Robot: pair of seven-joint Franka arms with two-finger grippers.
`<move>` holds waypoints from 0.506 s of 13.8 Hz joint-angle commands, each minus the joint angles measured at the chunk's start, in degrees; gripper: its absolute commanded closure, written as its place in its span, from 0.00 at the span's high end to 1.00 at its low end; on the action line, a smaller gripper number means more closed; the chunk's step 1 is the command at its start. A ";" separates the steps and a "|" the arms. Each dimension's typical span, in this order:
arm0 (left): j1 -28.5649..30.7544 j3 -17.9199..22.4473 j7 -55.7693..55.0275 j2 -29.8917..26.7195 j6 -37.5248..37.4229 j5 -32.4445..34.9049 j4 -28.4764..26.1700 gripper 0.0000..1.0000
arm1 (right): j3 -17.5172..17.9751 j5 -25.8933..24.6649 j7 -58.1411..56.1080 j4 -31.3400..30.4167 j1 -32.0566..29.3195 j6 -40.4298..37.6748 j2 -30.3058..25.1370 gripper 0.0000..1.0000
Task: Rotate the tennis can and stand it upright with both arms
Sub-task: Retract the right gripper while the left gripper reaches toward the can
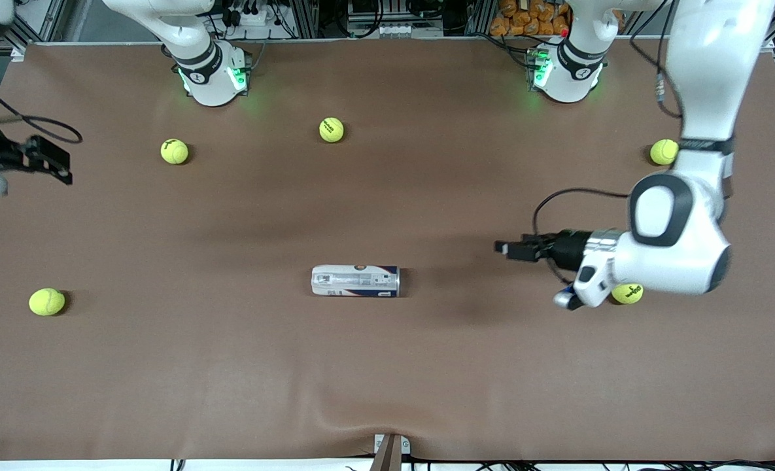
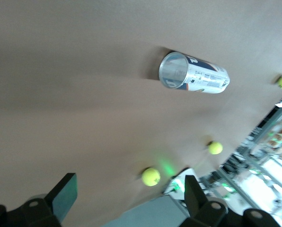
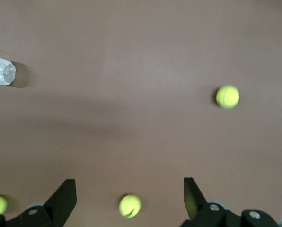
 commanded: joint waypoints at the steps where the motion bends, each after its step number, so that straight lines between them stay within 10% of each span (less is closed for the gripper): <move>1: -1.53 -0.43 2.07 6.30 4.03 -5.69 4.29 1.00 | 0.45 2.45 9.43 -1.94 -1.04 -2.83 -2.31 1.00; 7: -6.28 -0.43 19.09 13.61 15.82 -26.14 5.44 1.00 | -0.43 5.09 11.40 -2.03 -3.14 -3.63 -1.96 1.00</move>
